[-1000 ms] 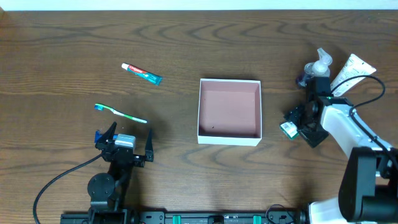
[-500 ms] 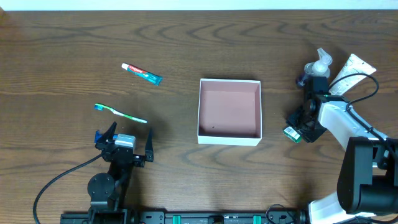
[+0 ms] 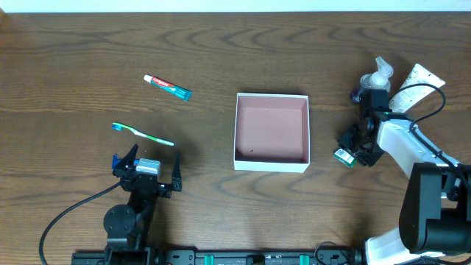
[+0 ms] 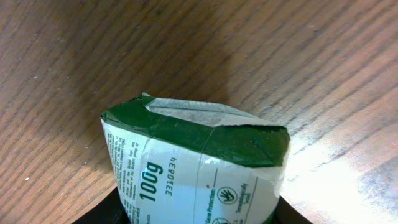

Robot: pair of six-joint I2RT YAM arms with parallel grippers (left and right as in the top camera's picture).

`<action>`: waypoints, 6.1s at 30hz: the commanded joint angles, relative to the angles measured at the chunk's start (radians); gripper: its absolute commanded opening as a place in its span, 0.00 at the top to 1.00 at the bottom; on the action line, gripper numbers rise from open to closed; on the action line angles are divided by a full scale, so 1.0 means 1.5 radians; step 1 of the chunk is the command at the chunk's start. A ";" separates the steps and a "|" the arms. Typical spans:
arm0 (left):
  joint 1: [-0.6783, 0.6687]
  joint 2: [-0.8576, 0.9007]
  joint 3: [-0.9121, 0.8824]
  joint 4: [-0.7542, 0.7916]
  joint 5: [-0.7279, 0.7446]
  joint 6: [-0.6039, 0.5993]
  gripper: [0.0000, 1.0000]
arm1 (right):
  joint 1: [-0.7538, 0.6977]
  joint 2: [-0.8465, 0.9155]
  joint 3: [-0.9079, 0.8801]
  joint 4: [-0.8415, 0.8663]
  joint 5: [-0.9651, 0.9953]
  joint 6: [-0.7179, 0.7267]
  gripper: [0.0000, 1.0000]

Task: Pack container
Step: 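Lift the soap package with the right gripper and carry it over the box, then lower the soap package into the box and open the right gripper, then move the right gripper to the white Pantene tube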

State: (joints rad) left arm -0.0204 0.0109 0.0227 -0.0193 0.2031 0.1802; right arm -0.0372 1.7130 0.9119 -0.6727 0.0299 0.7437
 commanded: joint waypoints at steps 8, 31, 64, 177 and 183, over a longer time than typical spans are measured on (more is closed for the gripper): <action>0.003 -0.003 -0.012 -0.021 0.007 -0.006 0.02 | 0.008 -0.024 0.023 -0.005 -0.086 -0.131 0.88; 0.003 -0.003 -0.012 -0.021 0.007 -0.006 0.02 | 0.086 -0.257 0.079 0.056 -0.328 -0.191 0.82; 0.003 -0.003 -0.012 -0.021 0.007 -0.006 0.02 | 0.323 -0.072 0.079 0.161 -0.013 -0.158 0.77; 0.003 -0.003 -0.012 -0.021 0.007 -0.006 0.02 | -0.115 -0.259 0.308 -0.057 0.103 -0.325 0.18; 0.003 -0.003 -0.012 -0.021 0.007 -0.006 0.02 | -0.155 -0.248 0.308 -0.049 0.053 -0.330 0.18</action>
State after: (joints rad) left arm -0.0204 0.0109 0.0227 -0.0193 0.2028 0.1799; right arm -0.2447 1.3331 1.3647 -0.7498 0.1638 0.2741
